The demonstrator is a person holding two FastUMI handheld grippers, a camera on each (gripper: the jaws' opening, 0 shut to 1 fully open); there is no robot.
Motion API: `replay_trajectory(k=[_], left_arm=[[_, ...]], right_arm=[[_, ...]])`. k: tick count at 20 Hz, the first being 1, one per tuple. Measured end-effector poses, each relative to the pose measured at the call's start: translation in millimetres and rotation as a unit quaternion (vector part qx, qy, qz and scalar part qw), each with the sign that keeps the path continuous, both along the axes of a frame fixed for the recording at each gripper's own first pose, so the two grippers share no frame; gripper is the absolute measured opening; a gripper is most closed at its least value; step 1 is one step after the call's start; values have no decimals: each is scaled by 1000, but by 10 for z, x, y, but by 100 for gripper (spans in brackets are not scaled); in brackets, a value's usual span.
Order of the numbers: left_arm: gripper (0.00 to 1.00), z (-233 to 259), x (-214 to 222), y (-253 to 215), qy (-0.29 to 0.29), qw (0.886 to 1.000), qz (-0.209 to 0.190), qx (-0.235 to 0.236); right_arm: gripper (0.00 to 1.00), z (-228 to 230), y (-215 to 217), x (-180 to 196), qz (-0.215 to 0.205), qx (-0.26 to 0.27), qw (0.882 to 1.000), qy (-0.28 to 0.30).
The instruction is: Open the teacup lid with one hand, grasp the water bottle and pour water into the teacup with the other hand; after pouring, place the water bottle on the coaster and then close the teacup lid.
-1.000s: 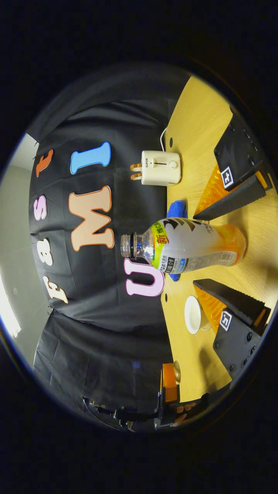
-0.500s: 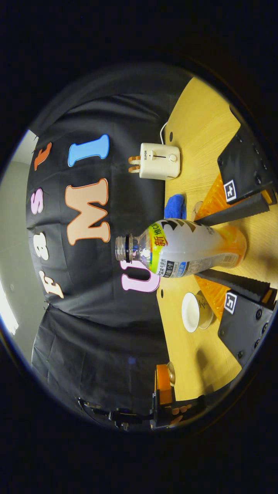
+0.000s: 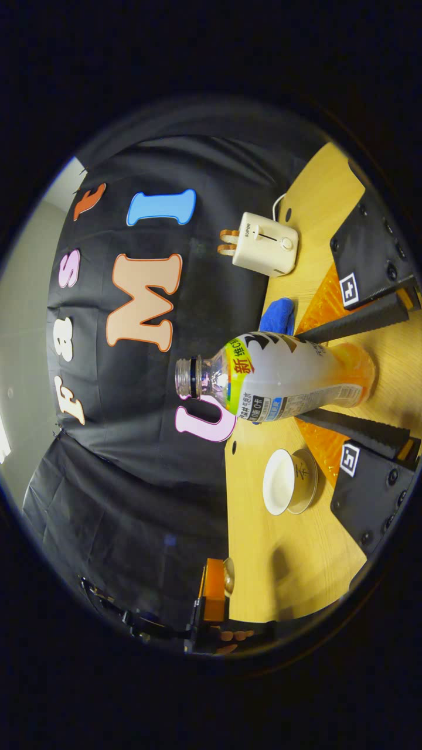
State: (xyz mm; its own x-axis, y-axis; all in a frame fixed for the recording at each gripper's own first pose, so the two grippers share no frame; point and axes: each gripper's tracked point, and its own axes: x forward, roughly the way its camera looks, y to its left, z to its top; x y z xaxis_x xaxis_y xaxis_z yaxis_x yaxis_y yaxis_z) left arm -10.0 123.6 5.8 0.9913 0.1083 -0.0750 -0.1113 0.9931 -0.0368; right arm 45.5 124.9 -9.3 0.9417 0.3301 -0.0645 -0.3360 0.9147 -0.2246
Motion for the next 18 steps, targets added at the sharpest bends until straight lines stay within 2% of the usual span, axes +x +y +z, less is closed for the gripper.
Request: replay_trajectory(k=[3, 8, 14, 18], left_arm=[[26, 6, -4, 45, 0, 1000, 3, -2], [26, 14, 1, 79, -3, 1000, 4, -2], [26, 51, 15, 75, -10, 1000, -1, 2], [25, 28, 44, 95, -8, 1000, -2, -4]], right_arm=[[69, 79, 5, 69, -7, -33, 999, -20], [69, 118, 95, 159, -2, -143, 988, -62], [69, 71, 293, 179, 17, -254, 960, -115], [69, 11, 383, 235, 28, -334, 931, -141]])
